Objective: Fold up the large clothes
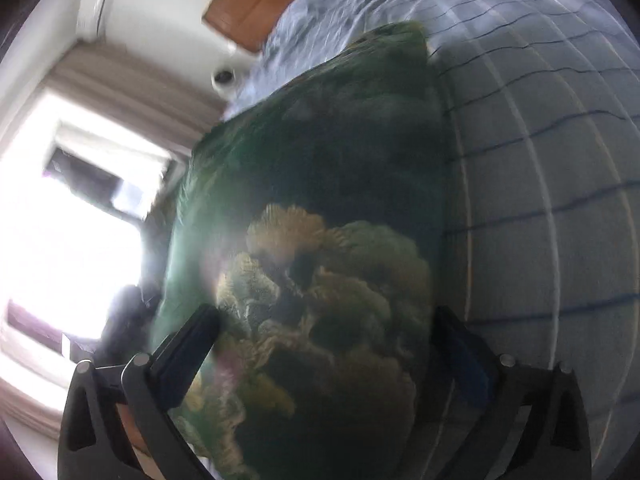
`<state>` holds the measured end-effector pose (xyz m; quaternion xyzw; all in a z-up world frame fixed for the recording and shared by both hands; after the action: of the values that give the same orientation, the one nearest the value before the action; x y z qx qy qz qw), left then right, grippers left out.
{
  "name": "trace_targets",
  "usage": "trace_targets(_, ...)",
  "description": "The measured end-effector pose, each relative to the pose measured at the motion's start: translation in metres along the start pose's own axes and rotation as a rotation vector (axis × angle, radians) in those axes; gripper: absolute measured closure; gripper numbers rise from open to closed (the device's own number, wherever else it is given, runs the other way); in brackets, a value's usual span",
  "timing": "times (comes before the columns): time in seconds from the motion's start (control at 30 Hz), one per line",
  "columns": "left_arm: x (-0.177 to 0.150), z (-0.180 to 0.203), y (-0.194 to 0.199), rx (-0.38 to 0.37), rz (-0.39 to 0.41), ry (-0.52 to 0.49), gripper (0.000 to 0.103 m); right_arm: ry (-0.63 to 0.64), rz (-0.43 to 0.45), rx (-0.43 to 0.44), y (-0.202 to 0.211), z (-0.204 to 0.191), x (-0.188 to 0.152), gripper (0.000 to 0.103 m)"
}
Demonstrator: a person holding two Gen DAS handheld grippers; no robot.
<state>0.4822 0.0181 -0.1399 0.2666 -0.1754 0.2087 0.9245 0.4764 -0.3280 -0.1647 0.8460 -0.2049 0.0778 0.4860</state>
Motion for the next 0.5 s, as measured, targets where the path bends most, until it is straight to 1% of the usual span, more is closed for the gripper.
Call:
trace_targets(0.03, 0.000, 0.018, 0.014, 0.034, 0.022, -0.078, 0.018, 0.022, 0.026, -0.026, 0.010, -0.002, 0.001, 0.000)
trace_targets(0.07, -0.001, 0.041, 0.028, 0.088, 0.041, -0.174, 0.018, 0.078, 0.077, -0.065, 0.027, -0.008, 0.003, 0.000)
trace_targets(0.1, -0.008, 0.057, 0.036, 0.138, 0.051, -0.249, 0.017, 0.111, 0.112, -0.087, 0.043, -0.013, -0.002, 0.000)
trace_targets(0.13, -0.010, 0.072, 0.043, 0.189, 0.065, -0.311, 0.014, 0.159, 0.169, -0.131, 0.062, -0.021, -0.003, 0.000)
trace_targets(0.17, -0.013, 0.088, 0.050, 0.253, 0.095, -0.384, 0.004, 0.192, 0.211, -0.165, 0.075, -0.025, -0.004, 0.000)
trace_targets(0.2, -0.021, 0.113, 0.066, 0.319, 0.154, -0.480, 0.001, 0.238, 0.269, -0.205, 0.094, -0.034, -0.008, 0.000)
trace_targets(0.23, -0.027, 0.123, 0.086, 0.344, 0.196, -0.534, 0.001, 0.262, 0.301, -0.223, 0.109, -0.042, -0.017, 0.000)
trace_targets(0.27, -0.036, 0.137, 0.090, 0.359, 0.232, -0.581, 0.001, 0.293, 0.345, -0.260, 0.128, -0.051, -0.024, 0.000)
trace_targets(0.3, -0.052, 0.156, 0.103, 0.369, 0.268, -0.621, 0.000, 0.335, 0.402, -0.307, 0.148, -0.062, -0.036, 0.000)
trace_targets(0.33, -0.061, 0.168, 0.112, 0.381, 0.291, -0.635, 0.000, 0.362, 0.435, -0.323, 0.160, -0.069, -0.043, 0.000)
trace_targets(0.4, -0.069, 0.172, 0.126, 0.402, 0.331, -0.638, 0.000, 0.407, 0.503, -0.395, 0.187, -0.084, -0.072, 0.000)
trace_targets(0.47, -0.092, 0.181, 0.134, 0.437, 0.354, -0.645, 0.000, 0.434, 0.540, -0.458, 0.205, -0.089, -0.088, 0.000)
trace_targets(0.5, -0.094, 0.170, 0.130, 0.462, 0.359, -0.655, 0.000, 0.443, 0.561, -0.495, 0.213, -0.092, -0.097, 0.000)
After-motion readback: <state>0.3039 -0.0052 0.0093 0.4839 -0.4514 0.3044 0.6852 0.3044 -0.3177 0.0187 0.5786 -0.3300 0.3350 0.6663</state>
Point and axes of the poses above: each gripper's, at about its wrist camera, not at the fingertips, and y roughly against the way its jaws point, z to its right, x to its top, the point moved 5 cm from there along -y, roughly the way its jaws point, and after that the axes turned 15 degrees about -x, right-handed, at the moved point
